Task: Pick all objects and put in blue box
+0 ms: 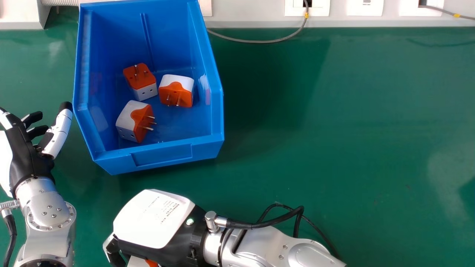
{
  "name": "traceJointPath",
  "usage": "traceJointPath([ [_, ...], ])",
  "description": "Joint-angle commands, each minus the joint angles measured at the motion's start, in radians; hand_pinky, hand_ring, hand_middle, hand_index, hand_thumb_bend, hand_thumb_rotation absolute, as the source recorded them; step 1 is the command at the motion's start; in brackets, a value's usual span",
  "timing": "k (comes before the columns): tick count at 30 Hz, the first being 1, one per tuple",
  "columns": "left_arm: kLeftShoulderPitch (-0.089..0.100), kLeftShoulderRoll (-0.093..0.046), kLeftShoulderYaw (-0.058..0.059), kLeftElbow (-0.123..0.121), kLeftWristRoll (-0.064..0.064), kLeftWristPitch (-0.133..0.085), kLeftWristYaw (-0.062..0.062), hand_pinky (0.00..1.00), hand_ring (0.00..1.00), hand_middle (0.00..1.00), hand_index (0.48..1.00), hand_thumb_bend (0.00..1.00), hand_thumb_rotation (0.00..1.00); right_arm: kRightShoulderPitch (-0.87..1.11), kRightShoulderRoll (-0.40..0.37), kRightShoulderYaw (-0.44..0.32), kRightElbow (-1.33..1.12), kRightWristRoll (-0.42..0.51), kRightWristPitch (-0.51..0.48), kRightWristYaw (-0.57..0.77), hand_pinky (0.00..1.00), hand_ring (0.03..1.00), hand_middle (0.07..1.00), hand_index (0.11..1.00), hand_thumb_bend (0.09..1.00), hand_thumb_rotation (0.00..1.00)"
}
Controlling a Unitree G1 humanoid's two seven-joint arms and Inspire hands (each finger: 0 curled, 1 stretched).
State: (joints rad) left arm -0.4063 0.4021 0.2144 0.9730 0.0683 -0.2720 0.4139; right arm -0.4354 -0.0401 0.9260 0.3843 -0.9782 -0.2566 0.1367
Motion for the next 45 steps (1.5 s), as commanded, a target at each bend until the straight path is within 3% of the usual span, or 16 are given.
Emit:
traceJointPath([
  [1,0.002,-0.008,-0.006,0.001,0.003,0.018,-0.009,0.6,0.75,0.82,0.87,0.63,0.54,0.009,-0.009,-0.002,-0.01,0.018,-0.022,-0.007,0.44,0.499,0.533,0.558,0.535,0.01],
  [16,0.004,-0.01,-0.005,0.0,0.002,0.011,-0.009,0.6,0.75,0.82,0.871,0.63,0.54,0.034,-0.014,-0.057,-0.055,0.07,-0.042,-0.024,0.39,0.414,0.502,0.54,0.518,0.0],
  [26,0.003,-0.01,-0.005,0.002,0.003,0.011,-0.008,0.6,0.75,0.82,0.871,0.63,0.54,0.078,-0.03,-0.142,-0.138,0.125,-0.033,-0.045,0.39,0.409,0.505,0.527,0.516,0.0],
  [33,0.002,-0.009,-0.004,0.004,0.001,0.007,-0.011,0.61,0.75,0.82,0.871,0.63,0.54,0.089,-0.025,-0.15,-0.139,0.117,-0.034,-0.062,0.36,0.394,0.485,0.526,0.516,0.0],
  [45,0.004,-0.009,-0.008,0.0,0.007,0.012,-0.003,0.6,0.75,0.82,0.871,0.63,0.54,0.089,-0.043,-0.182,-0.156,0.13,-0.075,-0.142,0.36,0.399,0.487,0.524,0.516,0.0],
])
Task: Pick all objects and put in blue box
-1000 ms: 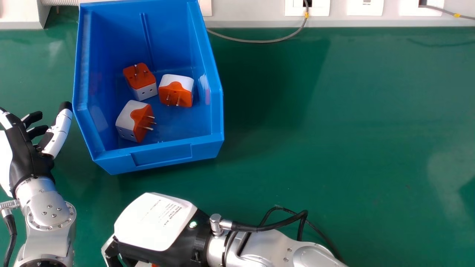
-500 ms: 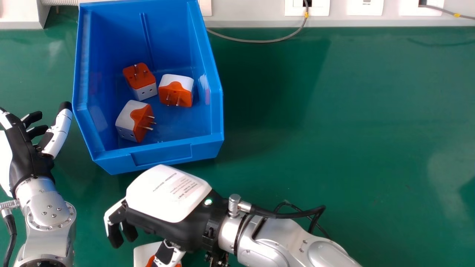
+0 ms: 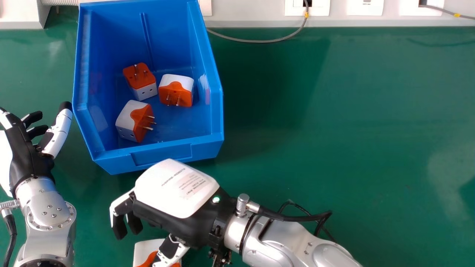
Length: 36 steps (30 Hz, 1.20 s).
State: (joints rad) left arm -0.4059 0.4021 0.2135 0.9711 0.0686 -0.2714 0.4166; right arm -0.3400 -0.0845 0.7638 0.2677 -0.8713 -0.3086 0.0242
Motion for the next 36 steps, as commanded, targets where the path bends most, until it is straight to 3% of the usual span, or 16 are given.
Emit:
traceJointPath([
  [1,0.003,-0.008,-0.007,0.004,0.006,0.011,-0.005,0.6,0.75,0.82,0.871,0.63,0.54,-0.005,0.001,-0.025,-0.042,0.027,-0.029,-0.037,0.36,0.399,0.487,0.524,0.516,0.0],
  [6,0.001,-0.009,-0.006,0.005,0.004,0.013,-0.006,0.6,0.75,0.82,0.871,0.63,0.54,0.006,0.0,-0.052,-0.062,0.039,-0.062,-0.082,0.36,0.398,0.485,0.523,0.516,0.0],
  [11,-0.005,-0.006,-0.006,0.023,0.004,0.009,-0.009,0.6,0.75,0.82,0.871,0.63,0.54,0.02,-0.004,-0.09,-0.115,0.063,-0.102,-0.126,0.35,0.398,0.489,0.523,0.515,0.0],
  [17,-0.001,-0.009,-0.005,0.009,0.002,0.012,-0.011,0.6,0.75,0.82,0.872,0.63,0.54,0.03,0.007,-0.109,-0.115,0.054,-0.139,-0.203,0.34,0.432,0.506,0.521,0.505,0.0],
  [23,-0.005,-0.007,-0.004,0.022,0.001,0.006,-0.014,0.6,0.75,0.82,0.872,0.63,0.54,0.038,-0.011,-0.088,-0.149,0.055,-0.102,-0.09,0.34,0.443,0.509,0.523,0.502,0.0],
  [28,-0.003,-0.009,-0.004,0.014,0.001,0.007,-0.013,0.6,0.75,0.82,0.872,0.63,0.55,0.059,-0.042,-0.059,-0.272,-0.017,0.044,0.129,0.33,0.447,0.518,0.526,0.499,0.0],
  [30,-0.002,-0.01,-0.004,0.011,0.001,0.008,-0.012,0.6,0.75,0.82,0.872,0.63,0.55,0.055,-0.038,-0.028,-0.358,-0.106,0.184,0.345,0.4,0.533,0.621,0.604,0.602,0.01],
  [31,-0.003,-0.009,-0.004,0.015,0.002,0.007,-0.012,0.6,0.75,0.82,0.872,0.63,0.55,0.054,-0.03,-0.016,-0.395,-0.132,0.256,0.461,0.4,0.533,0.621,0.604,0.602,0.01],
  [32,-0.004,-0.008,-0.004,0.02,0.002,0.007,-0.012,0.6,0.75,0.82,0.872,0.63,0.55,0.058,-0.024,-0.01,-0.419,-0.136,0.305,0.541,0.46,0.6,0.686,0.658,0.658,0.05],
  [33,-0.006,-0.008,-0.004,0.023,0.002,0.006,-0.013,0.6,0.75,0.82,0.872,0.64,0.55,0.063,-0.019,-0.009,-0.432,-0.133,0.333,0.583,0.66,0.744,0.799,0.782,0.782,0.16],
  [36,-0.006,-0.008,-0.004,0.023,0.001,0.008,-0.013,0.6,0.75,0.82,0.872,0.64,0.55,0.067,-0.021,-0.003,-0.449,-0.122,0.368,0.638,0.82,0.869,0.897,0.888,0.889,0.26],
])
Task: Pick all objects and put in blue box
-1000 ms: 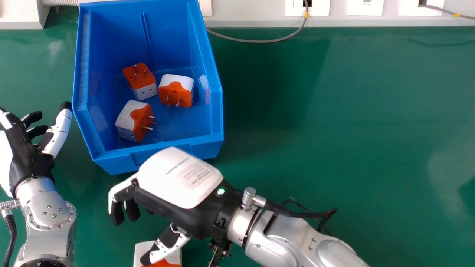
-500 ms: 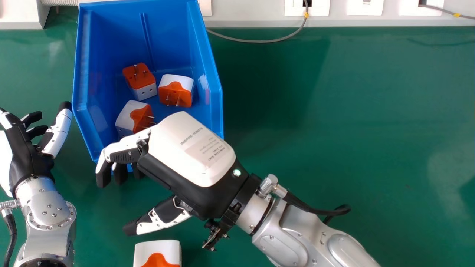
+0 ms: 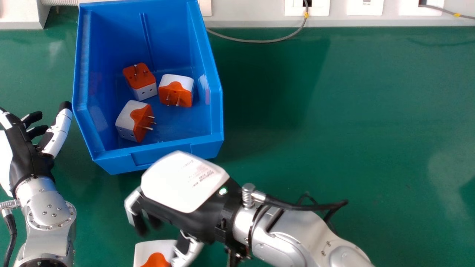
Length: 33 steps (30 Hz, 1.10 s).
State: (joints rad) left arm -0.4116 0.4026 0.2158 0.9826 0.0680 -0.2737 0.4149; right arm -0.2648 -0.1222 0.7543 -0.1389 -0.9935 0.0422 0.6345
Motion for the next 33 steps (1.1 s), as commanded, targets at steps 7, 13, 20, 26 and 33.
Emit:
traceJointPath([
  [7,0.005,-0.007,-0.006,0.008,0.003,0.004,-0.014,0.6,0.75,0.82,0.872,0.64,0.55,-0.029,0.031,0.034,-0.046,-0.035,0.1,0.111,0.98,0.983,0.987,0.986,0.987,0.37],
  [13,0.006,-0.007,-0.007,-0.001,0.005,0.013,-0.012,0.61,0.75,0.82,0.872,0.63,0.55,-0.03,0.035,0.054,-0.03,-0.051,0.115,0.1,1.0,0.997,0.998,0.997,0.999,0.38],
  [20,0.004,-0.007,-0.008,0.0,0.007,0.014,-0.008,0.6,0.75,0.81,0.871,0.63,0.54,-0.033,0.026,0.066,-0.038,-0.053,0.113,0.089,1.0,1.0,1.0,1.0,1.0,0.37],
  [26,0.006,-0.009,-0.007,-0.004,0.004,0.014,-0.01,0.6,0.75,0.81,0.871,0.63,0.54,-0.028,0.013,0.072,-0.062,-0.062,0.105,0.074,1.0,1.0,1.0,1.0,1.0,0.37],
  [33,0.004,-0.005,-0.01,0.005,0.008,0.013,-0.008,0.6,0.75,0.81,0.87,0.63,0.54,-0.01,-0.015,0.066,-0.151,-0.069,0.089,0.08,1.0,1.0,1.0,1.0,0.999,0.37],
])
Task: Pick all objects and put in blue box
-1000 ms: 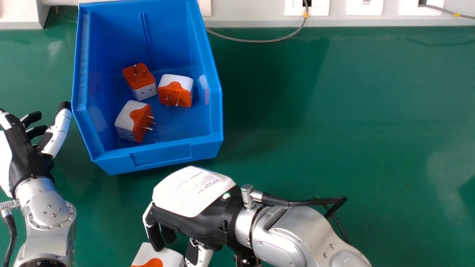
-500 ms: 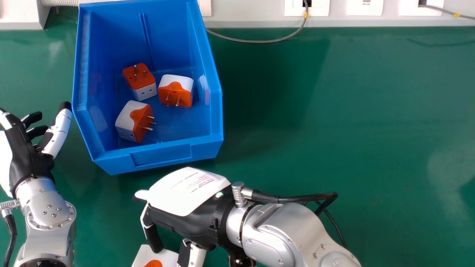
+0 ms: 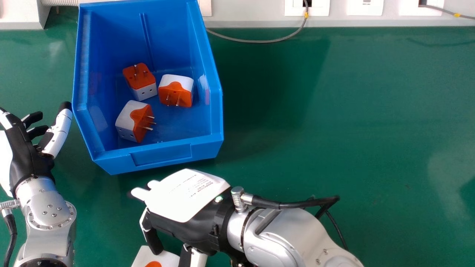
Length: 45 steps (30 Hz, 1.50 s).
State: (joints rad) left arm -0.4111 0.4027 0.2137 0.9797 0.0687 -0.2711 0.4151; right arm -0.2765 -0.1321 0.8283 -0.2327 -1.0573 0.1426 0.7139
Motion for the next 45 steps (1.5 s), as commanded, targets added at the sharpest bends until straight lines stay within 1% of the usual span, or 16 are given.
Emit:
traceJointPath([
  [1,0.003,-0.005,-0.008,0.008,0.008,0.011,-0.007,0.6,0.75,0.81,0.871,0.63,0.54,0.006,-0.01,-0.012,-0.077,-0.006,-0.013,0.005,1.0,1.0,1.0,1.0,0.999,0.37],
  [3,0.004,-0.006,-0.009,0.007,0.008,0.011,-0.005,0.6,0.75,0.81,0.871,0.63,0.54,0.014,-0.019,-0.018,-0.112,-0.009,-0.016,0.006,1.0,1.0,1.0,1.0,0.998,0.37],
  [6,0.004,-0.004,-0.01,0.006,0.009,0.011,-0.006,0.6,0.75,0.81,0.871,0.63,0.55,0.029,-0.025,-0.018,-0.142,-0.02,-0.02,-0.004,1.0,1.0,1.0,1.0,0.998,0.36],
  [8,0.006,-0.006,-0.01,-0.001,0.008,0.014,-0.006,0.6,0.75,0.81,0.871,0.63,0.55,0.041,-0.03,-0.015,-0.15,-0.029,-0.028,-0.021,1.0,1.0,1.0,1.0,0.998,0.36],
  [10,0.007,-0.007,-0.009,-0.005,0.006,0.014,-0.007,0.6,0.74,0.81,0.871,0.63,0.55,0.05,-0.035,-0.015,-0.157,-0.034,-0.038,-0.034,1.0,1.0,1.0,1.0,0.998,0.36],
  [15,0.004,-0.007,-0.006,0.0,0.002,0.015,-0.011,0.6,0.74,0.81,0.871,0.63,0.55,0.057,-0.038,-0.025,-0.164,-0.031,-0.061,-0.048,1.0,1.0,1.0,1.0,0.998,0.35],
  [17,0.006,-0.009,-0.004,-0.005,0.0,0.015,-0.011,0.6,0.74,0.81,0.871,0.63,0.55,0.057,-0.037,-0.026,-0.157,-0.031,-0.065,-0.051,1.0,1.0,1.0,1.0,0.996,0.35],
  [23,0.006,-0.01,-0.004,-0.006,0.0,0.015,-0.01,0.6,0.74,0.81,0.87,0.63,0.55,0.052,-0.031,-0.013,-0.129,-0.039,-0.069,-0.052,1.0,1.0,1.0,1.0,0.99,0.33],
  [28,0.006,-0.008,-0.006,-0.004,0.003,0.015,-0.01,0.6,0.75,0.81,0.87,0.63,0.55,0.053,-0.019,0.013,-0.083,-0.059,-0.081,-0.059,1.0,1.0,1.0,1.0,0.984,0.32],
  [32,0.007,-0.008,-0.007,-0.006,0.005,0.014,-0.007,0.6,0.75,0.81,0.87,0.63,0.55,0.032,0.005,0.056,0.052,-0.08,-0.104,-0.117,1.0,1.0,1.0,1.0,0.978,0.33],
  [36,0.006,-0.007,-0.007,-0.004,0.004,0.016,-0.008,0.6,0.74,0.81,0.87,0.63,0.55,-0.01,0.023,0.087,0.18,-0.093,-0.137,-0.16,1.0,1.0,1.0,1.0,0.975,0.33],
  [38,0.006,-0.006,-0.008,-0.005,0.005,0.016,-0.008,0.6,0.74,0.81,0.87,0.63,0.55,-0.03,0.024,0.105,0.215,-0.108,-0.15,-0.171,1.0,1.0,1.0,1.0,0.944,0.31],
  [40,0.006,-0.006,-0.008,-0.006,0.006,0.016,-0.007,0.6,0.75,0.81,0.87,0.63,0.55,-0.044,0.026,0.121,0.24,-0.122,-0.16,-0.178,1.0,1.0,1.0,1.0,0.864,0.26],
  [41,0.007,-0.007,-0.008,-0.007,0.005,0.016,-0.008,0.6,0.75,0.81,0.87,0.63,0.55,-0.049,0.027,0.128,0.249,-0.128,-0.162,-0.18,1.0,1.0,1.0,1.0,0.864,0.26],
  [42,0.007,-0.007,-0.007,-0.006,0.004,0.015,-0.009,0.6,0.75,0.81,0.87,0.63,0.55,-0.055,0.028,0.137,0.258,-0.135,-0.168,-0.179,1.0,1.0,1.0,1.0,0.831,0.24],
  [45,0.006,-0.008,-0.006,-0.003,0.002,0.013,-0.01,0.6,0.75,0.81,0.87,0.63,0.55,-0.086,0.04,0.169,0.305,-0.152,-0.187,-0.177,0.99,1.0,1.0,0.991,0.769,0.2],
])
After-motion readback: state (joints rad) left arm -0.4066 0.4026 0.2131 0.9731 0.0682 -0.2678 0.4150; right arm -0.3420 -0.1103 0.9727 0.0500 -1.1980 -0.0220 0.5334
